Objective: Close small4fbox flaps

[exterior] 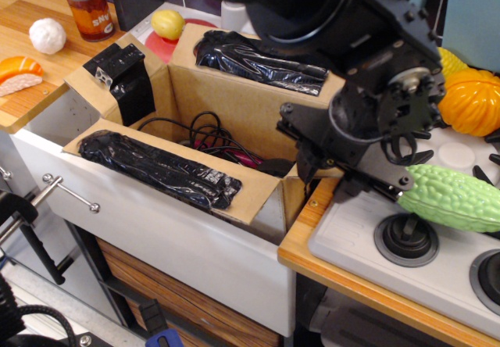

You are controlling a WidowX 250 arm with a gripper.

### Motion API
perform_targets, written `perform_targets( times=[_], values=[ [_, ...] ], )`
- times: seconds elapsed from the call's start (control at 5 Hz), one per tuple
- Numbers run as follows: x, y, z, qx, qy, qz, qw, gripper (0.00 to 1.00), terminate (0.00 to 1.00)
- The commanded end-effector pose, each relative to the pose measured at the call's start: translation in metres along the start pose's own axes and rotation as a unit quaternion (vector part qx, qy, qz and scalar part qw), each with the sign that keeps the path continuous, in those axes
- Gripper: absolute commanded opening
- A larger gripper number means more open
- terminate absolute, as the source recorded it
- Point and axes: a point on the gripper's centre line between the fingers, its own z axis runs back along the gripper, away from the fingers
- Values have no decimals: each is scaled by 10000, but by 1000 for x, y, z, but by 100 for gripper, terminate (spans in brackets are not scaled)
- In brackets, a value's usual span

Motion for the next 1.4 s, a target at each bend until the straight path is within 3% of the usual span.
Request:
perform_targets(
  times=[0.0,0.2,0.4,0.8,1.0,1.2],
  values=[
    [14,39,28,240,-222,-138,9994,0,0],
    [17,62,25,229,-201,-246,9992,0,0],
    [21,81,14,-62,-96,-312,9994,0,0],
    [14,94,-13,-469,-169,-200,9986,0,0],
    [7,87,-21,-780,-46,185,9968,100,0],
    [-4,80,-21,-675,-93,208,9975,100,0]
  ],
)
